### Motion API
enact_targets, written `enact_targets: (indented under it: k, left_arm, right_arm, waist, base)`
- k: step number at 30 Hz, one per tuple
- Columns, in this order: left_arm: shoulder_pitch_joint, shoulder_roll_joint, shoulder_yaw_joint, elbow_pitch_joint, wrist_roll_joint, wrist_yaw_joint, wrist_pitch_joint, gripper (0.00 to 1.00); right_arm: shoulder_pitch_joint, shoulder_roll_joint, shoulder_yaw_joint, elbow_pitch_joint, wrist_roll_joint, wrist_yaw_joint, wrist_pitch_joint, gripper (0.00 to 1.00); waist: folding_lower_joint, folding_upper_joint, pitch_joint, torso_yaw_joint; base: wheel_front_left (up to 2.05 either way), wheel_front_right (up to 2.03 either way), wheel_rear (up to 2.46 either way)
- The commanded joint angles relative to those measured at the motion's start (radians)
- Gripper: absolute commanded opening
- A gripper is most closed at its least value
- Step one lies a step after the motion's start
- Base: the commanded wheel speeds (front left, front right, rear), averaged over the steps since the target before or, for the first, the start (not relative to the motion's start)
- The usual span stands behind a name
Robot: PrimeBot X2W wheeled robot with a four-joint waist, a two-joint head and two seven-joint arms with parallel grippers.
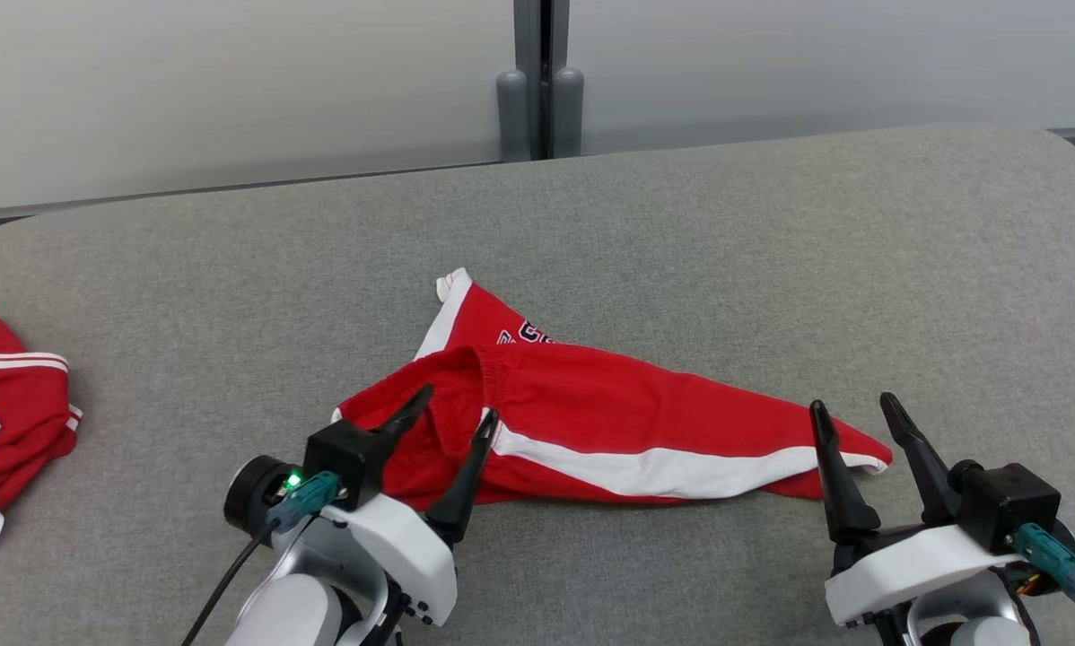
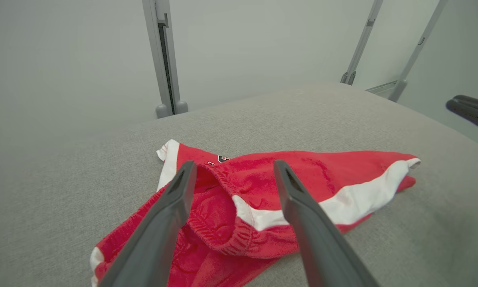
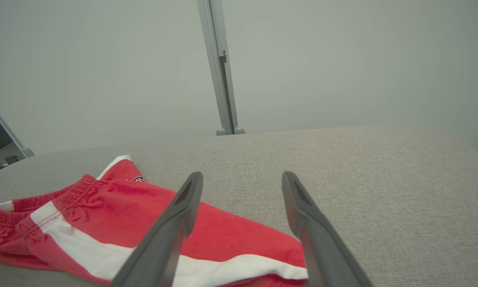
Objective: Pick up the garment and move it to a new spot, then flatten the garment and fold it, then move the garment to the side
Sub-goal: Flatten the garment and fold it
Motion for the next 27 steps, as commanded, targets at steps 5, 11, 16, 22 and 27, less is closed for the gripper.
enact_targets:
  k: [5,11,16,22,27]
  left_arm:
    - [-0.067,-0.013,-0.039,0.106,-0.037,-0.024,0.076,1.0]
    - [-0.092,-0.009,-0.049,0.161,-0.07,-0.032,0.111,0.48]
    - [-0.108,0.003,-0.049,0.165,-0.072,-0.033,0.108,0.0]
    - [-0.111,0.013,-0.046,0.148,-0.072,-0.028,0.093,0.0]
    - [-0.125,0.016,-0.048,0.14,-0.067,-0.023,0.089,0.0]
  right_arm:
    - [-0.028,-0.002,0.011,0.013,0.014,0.0,-0.012,1.0]
    - [-0.026,-0.002,-0.003,0.035,0.026,0.0,-0.026,1.0]
    - [-0.002,-0.002,-0.038,0.055,0.03,0.0,-0.025,1.0]
    - [0.03,-0.002,-0.072,0.087,0.021,0.0,-0.003,1.0]
    - [-0.003,-0.002,-0.076,0.134,0.023,0.0,-0.003,1.0]
  waist:
    - [0.0,-0.0001,0.047,-0.042]
    - [0.0,-0.0001,0.07,-0.06]
    - [0.0,-0.0001,0.081,-0.063]
    - [0.0,-0.0001,0.098,-0.066]
    - [0.0,-0.0001,0.116,-0.066]
  base:
    - [0.0,0.0,0.0]
    - [0.0,0.0,0.0]
    - [0.0,0.0,0.0]
    - [0.0,0.0,0.0]
    - [0.0,0.0,0.0]
